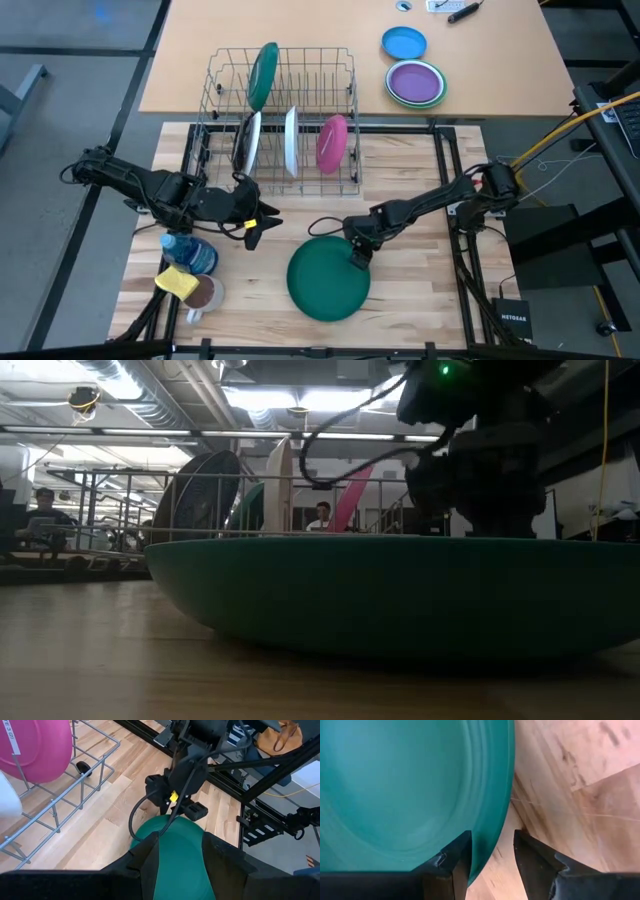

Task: Sort dishes
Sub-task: Put the green plate on the dish rack

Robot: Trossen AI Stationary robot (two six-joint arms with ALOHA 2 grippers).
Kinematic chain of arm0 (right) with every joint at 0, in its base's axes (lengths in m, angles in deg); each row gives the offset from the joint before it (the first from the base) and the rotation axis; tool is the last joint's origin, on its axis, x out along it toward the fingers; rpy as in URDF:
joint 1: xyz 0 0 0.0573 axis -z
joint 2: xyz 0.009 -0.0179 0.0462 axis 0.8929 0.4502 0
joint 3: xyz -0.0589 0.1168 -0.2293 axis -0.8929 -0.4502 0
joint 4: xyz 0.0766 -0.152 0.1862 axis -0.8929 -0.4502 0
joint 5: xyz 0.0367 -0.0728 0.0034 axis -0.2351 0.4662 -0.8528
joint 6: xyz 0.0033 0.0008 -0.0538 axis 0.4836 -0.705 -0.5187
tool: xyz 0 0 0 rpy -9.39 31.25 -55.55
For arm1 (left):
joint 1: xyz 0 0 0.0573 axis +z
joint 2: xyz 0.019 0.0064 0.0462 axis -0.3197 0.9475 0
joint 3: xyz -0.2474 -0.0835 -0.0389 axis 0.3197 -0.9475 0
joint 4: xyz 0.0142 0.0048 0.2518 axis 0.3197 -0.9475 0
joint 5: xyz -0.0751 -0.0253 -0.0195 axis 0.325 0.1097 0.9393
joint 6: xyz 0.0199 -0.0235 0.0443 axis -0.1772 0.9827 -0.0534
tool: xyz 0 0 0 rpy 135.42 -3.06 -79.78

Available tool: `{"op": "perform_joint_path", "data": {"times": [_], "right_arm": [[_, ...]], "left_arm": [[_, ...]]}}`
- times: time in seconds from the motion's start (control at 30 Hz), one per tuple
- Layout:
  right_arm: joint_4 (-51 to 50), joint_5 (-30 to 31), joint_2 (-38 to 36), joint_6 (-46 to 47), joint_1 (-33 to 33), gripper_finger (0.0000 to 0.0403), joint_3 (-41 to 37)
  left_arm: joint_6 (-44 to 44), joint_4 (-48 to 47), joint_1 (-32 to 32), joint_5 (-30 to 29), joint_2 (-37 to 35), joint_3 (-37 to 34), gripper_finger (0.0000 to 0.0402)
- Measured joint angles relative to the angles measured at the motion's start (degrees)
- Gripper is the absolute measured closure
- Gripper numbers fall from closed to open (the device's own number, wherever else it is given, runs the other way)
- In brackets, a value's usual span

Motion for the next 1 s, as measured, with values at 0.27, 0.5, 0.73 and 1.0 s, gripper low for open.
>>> {"op": "perform_joint_path", "data": {"times": [0.27, 0.5, 0.73, 1.0], "right_arm": [[1.08, -0.47, 1.24, -0.02, -0.02, 0.0301, 0.02], [4.91, -0.7, 1.04, -0.33, 0.04, 0.0391, 0.38], [1.89, 2.8, 0.76, -4.51, -0.03, 0.0386, 4.96], [-13.05, 12.63, 0.76, -15.93, -0.02, 0.0386, 18.49]], "left_arm": [[0.0, -0.02, 0.0, 0.0, 0.0, 0.0, 0.0263], [-2.45, 0.02, 0.0, -0.03, 0.0, 0.0, 0.0263], [-2.74, 0.09, 0.0, -0.04, 0.0, 0.0, 0.0263], [-2.64, 3.81, 0.0, -0.02, 0.0, -0.02, 0.0263]]}}
